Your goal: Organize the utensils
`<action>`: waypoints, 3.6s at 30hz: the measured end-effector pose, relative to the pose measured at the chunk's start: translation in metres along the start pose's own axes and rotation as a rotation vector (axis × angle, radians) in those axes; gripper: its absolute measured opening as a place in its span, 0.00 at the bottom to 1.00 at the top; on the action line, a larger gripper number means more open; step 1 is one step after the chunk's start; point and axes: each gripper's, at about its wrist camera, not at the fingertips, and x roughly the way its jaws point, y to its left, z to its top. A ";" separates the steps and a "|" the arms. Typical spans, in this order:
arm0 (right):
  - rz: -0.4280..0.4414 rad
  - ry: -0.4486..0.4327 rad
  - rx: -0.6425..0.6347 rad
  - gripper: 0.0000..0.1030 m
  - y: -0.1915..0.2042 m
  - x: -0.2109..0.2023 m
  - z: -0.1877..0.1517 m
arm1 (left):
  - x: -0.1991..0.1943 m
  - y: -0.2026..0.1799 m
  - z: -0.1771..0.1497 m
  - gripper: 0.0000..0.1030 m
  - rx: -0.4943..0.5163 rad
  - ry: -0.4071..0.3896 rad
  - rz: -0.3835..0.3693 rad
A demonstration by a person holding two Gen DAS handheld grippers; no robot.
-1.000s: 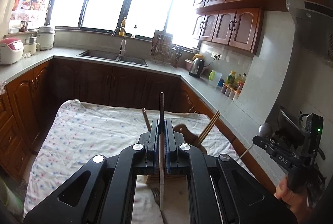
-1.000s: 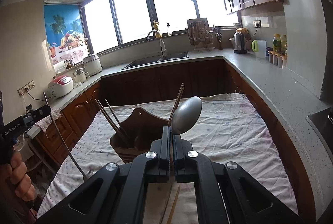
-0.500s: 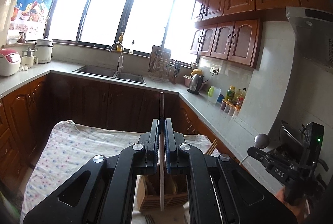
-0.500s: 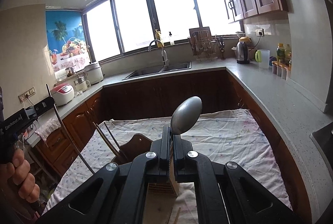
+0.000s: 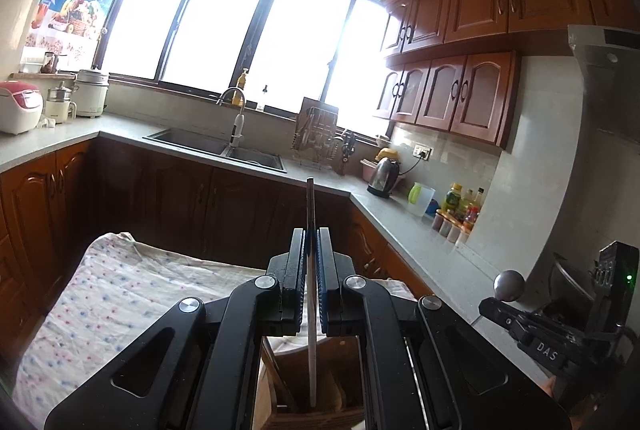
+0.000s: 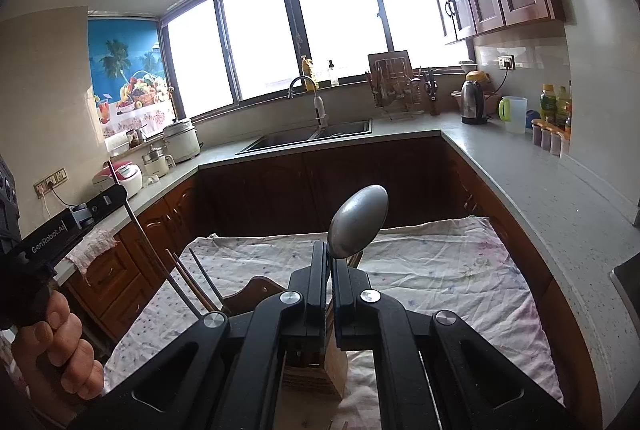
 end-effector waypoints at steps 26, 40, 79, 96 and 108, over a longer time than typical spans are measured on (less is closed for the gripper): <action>0.032 0.174 0.023 0.02 0.001 0.073 -0.054 | 0.024 0.016 -0.089 0.04 0.033 0.135 -0.009; 0.060 0.229 0.049 0.02 0.004 0.087 -0.071 | 0.024 0.026 -0.088 0.05 0.033 0.174 0.017; 0.042 0.214 0.057 0.24 0.000 0.078 -0.069 | 0.019 0.032 -0.093 0.22 0.003 0.213 0.011; 0.062 0.175 0.115 0.73 -0.015 0.052 -0.075 | -0.010 0.046 -0.095 0.87 -0.033 0.202 0.068; 0.113 0.078 0.150 0.91 -0.006 -0.013 -0.088 | -0.064 0.053 -0.096 1.00 -0.058 0.203 0.135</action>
